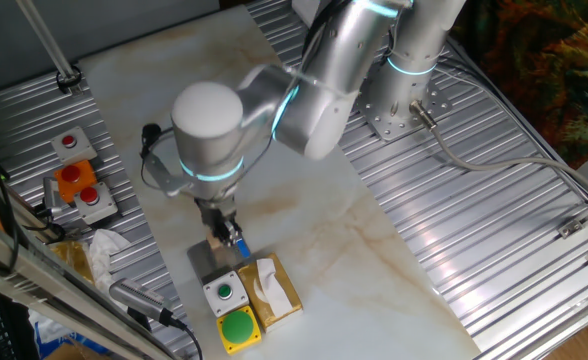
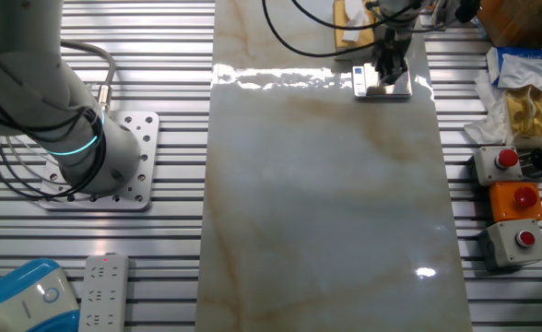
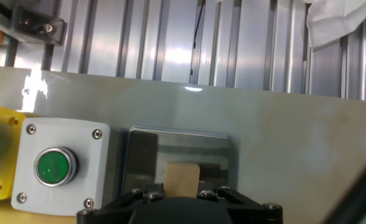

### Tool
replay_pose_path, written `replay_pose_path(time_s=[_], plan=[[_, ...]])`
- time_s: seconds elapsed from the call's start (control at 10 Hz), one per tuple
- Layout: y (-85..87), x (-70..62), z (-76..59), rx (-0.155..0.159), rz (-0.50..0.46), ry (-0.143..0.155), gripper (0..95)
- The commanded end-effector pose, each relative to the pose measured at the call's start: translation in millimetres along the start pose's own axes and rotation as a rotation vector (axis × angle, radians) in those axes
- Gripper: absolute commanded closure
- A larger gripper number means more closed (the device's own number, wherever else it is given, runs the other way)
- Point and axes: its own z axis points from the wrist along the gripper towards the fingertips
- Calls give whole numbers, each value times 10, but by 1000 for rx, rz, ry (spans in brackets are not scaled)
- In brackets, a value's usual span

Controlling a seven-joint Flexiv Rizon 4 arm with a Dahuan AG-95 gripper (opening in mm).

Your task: Remove the object from the scale

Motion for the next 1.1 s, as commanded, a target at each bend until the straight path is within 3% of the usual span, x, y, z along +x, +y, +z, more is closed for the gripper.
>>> replay_pose_path(time_s=[0.1,0.7,1.1], plan=[[-183,146,-71,4,-42,9,950],[-596,335,76,4,-91,8,950],[-676,417,162,15,-161,12,950]])
